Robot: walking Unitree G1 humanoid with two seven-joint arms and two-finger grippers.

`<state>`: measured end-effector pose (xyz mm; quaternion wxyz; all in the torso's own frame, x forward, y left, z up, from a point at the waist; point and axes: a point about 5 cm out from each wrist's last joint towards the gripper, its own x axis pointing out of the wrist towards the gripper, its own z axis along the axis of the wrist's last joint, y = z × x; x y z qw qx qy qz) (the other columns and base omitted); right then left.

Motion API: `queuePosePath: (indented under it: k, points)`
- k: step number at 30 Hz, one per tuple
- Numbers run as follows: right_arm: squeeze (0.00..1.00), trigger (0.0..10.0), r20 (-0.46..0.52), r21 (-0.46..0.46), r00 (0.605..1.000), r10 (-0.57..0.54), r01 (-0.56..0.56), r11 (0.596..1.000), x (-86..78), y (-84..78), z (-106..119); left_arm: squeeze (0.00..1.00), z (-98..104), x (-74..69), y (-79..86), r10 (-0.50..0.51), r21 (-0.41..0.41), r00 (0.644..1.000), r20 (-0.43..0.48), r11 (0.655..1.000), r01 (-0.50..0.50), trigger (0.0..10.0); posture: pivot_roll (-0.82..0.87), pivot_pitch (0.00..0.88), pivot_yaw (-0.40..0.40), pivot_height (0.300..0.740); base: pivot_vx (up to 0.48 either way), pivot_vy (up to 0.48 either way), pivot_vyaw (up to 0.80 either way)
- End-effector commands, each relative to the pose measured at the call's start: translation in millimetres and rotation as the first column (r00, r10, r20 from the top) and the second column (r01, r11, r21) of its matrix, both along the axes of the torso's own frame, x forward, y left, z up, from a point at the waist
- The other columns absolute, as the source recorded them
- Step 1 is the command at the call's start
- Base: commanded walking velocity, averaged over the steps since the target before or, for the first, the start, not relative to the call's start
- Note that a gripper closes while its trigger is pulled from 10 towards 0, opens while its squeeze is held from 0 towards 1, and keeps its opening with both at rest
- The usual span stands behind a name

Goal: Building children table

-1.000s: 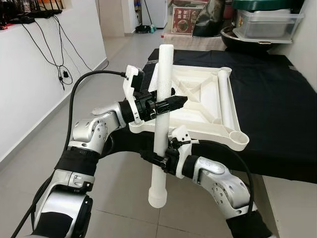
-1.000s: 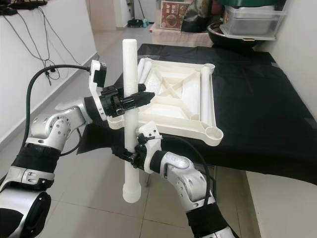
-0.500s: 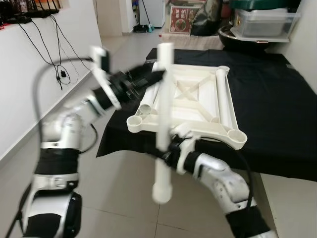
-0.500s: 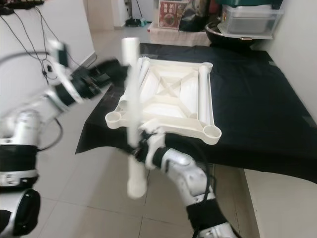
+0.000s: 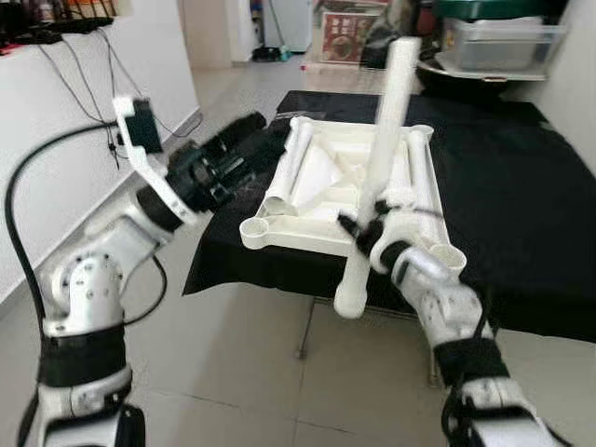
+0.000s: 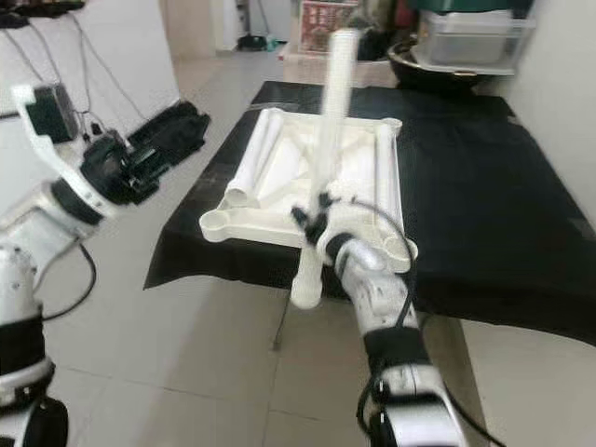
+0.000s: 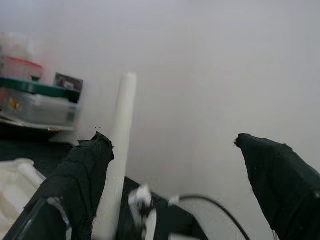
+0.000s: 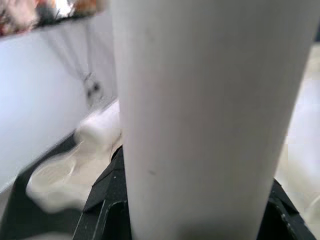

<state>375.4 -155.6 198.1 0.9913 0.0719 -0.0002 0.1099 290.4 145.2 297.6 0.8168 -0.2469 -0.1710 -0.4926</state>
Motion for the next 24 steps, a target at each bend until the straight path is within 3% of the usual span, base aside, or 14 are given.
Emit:
queuePosePath:
  k: [1,3,4,5,9,11,14,24]
  points:
    - [0.0,0.0,0.045,0.093,0.995,-0.092,0.087,0.992,4.8,-13.1,15.8,0.0,-23.4,3.8,-6.4,0.077,0.064,0.992,-0.102,0.995,-0.07,10.0,0.01,0.0,-0.004,0.74,0.0,0.0,0.0]
    - [0.0,0.0,0.169,0.202,0.975,-0.143,0.108,0.973,4.1,-25.6,56.8,0.0,-71.8,8.2,-15.0,0.232,0.22,0.939,-0.252,0.959,-0.178,10.0,0.0,0.0,0.002,0.74,0.0,0.0,0.0]
    - [0.0,0.0,0.234,0.235,0.963,-0.131,0.075,0.969,1.0,-27.8,78.8,0.0,-87.5,3.4,-18.5,0.245,0.237,0.922,-0.299,0.955,-0.176,10.0,-0.01,0.0,0.005,0.74,0.0,0.0,0.0]
    - [0.0,0.0,0.234,0.235,0.963,-0.131,0.075,0.969,1.0,-27.8,78.8,0.0,-87.5,3.4,-18.5,0.245,0.237,0.922,-0.299,0.955,-0.176,10.0,-0.01,0.0,0.005,0.74,0.0,0.0,0.0]
    - [0.0,0.0,0.348,0.3,0.936,-0.047,-0.063,0.952,-7.9,-26.2,125.5,0.0,-109.3,-9.1,-30.0,0.239,0.286,0.912,-0.334,0.947,-0.144,10.0,0.0,0.0,-0.004,0.74,0.0,0.0,0.0]
    - [0.0,0.0,0.359,0.327,0.933,-0.033,-0.092,0.941,-8.7,-25.6,131.8,0.0,-112.7,-9.6,-32.0,0.243,0.3,0.908,-0.341,0.944,-0.14,10.0,0.0,0.0,-0.005,0.74,0.0,0.0,0.0]
    - [0.0,0.0,0.336,0.498,0.942,-0.008,-0.171,0.85,-5.2,-23.3,138.8,0.0,-124.4,-11.3,-32.7,0.236,0.339,0.897,-0.374,0.935,-0.104,10.0,0.0,0.0,0.0,0.74,0.0,0.0,0.0]
    - [0.0,0.0,0.366,0.497,0.93,0.034,-0.227,0.837,-7.8,-9.6,141.2,0.0,-133.8,-13.5,-31.8,0.275,0.388,0.887,-0.371,0.914,-0.121,10.0,0.01,0.0,-0.004,0.74,0.0,0.0,0.0]
